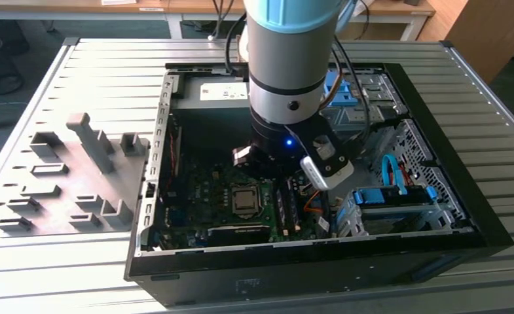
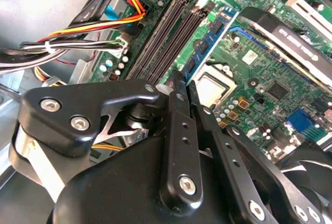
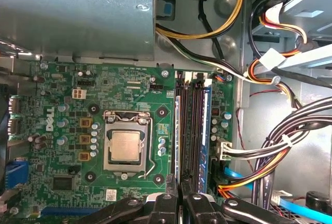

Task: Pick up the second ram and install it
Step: 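Insert the second ram into the second slot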

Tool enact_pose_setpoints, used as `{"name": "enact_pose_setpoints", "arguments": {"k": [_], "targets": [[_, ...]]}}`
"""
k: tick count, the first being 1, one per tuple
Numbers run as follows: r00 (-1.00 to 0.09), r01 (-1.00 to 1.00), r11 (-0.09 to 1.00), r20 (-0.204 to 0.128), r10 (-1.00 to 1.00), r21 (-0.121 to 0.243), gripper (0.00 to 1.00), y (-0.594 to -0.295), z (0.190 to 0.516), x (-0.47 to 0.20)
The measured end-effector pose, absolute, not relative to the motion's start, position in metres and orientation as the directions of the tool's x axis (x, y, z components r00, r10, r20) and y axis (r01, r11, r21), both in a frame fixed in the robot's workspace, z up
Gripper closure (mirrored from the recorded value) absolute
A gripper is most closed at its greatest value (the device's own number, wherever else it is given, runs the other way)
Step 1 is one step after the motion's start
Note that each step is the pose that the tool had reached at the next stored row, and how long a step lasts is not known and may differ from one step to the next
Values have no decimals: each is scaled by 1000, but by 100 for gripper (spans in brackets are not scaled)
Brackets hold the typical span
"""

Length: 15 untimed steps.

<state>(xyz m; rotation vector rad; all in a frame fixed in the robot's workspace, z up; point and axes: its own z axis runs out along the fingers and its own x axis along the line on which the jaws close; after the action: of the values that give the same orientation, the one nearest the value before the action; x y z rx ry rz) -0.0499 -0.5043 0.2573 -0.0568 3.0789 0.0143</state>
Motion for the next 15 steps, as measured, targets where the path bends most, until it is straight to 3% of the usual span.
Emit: {"name": "enact_pose_setpoints", "arguments": {"k": [15], "targets": [[-997,-37,999,-62,-37,8,86,-503,245,-50]]}}
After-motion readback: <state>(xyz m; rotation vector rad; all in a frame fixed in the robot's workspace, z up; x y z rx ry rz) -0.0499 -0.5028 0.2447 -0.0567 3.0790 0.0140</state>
